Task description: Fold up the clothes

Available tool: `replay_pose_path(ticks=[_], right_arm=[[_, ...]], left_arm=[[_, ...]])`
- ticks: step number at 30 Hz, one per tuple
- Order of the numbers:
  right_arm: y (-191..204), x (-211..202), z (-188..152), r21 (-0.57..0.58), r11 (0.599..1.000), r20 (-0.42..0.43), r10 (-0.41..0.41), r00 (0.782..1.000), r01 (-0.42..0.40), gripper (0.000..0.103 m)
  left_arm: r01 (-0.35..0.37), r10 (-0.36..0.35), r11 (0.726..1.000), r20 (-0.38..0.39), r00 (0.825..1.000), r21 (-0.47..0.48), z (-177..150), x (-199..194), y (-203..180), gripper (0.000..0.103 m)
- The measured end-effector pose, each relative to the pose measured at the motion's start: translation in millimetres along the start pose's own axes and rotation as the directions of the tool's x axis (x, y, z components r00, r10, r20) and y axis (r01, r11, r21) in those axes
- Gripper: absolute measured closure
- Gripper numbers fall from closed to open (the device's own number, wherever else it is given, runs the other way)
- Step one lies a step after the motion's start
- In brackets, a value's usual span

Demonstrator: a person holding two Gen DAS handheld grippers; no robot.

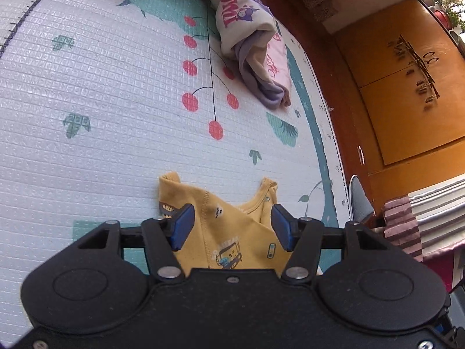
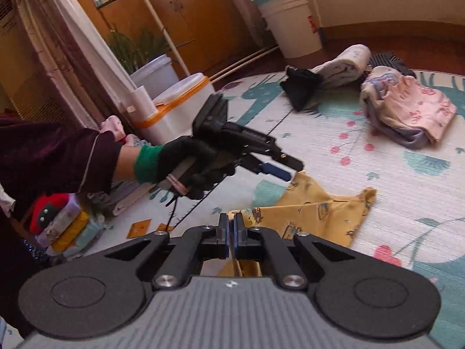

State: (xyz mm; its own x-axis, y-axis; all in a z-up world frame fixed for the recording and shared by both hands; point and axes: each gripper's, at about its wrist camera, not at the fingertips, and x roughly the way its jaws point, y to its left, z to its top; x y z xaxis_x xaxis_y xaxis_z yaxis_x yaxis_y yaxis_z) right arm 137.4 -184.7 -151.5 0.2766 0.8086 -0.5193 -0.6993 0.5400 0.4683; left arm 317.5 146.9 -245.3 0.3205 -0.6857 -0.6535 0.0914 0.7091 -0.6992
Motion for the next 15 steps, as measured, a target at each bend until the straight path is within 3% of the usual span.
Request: replay_pose_path(ticks=[7,15], right_arm=[[28.0,34.2,-17.8,-0.03,0.997,-0.103,0.068,0.992,-0.072,0.098],[48.1,66.2,-28.4,-0.047,0.99,-0.188,0.125,0.974,-0.136,0.098]], left_arm=[[0.012,-0.011,1.0,-0.035,0.999,0.012,-2.6,6.0,-0.8,0.046],[0.012,-0.013,0.998,-0.025,1.0,-0.058,-1.4,7.7,13.9,0.045]])
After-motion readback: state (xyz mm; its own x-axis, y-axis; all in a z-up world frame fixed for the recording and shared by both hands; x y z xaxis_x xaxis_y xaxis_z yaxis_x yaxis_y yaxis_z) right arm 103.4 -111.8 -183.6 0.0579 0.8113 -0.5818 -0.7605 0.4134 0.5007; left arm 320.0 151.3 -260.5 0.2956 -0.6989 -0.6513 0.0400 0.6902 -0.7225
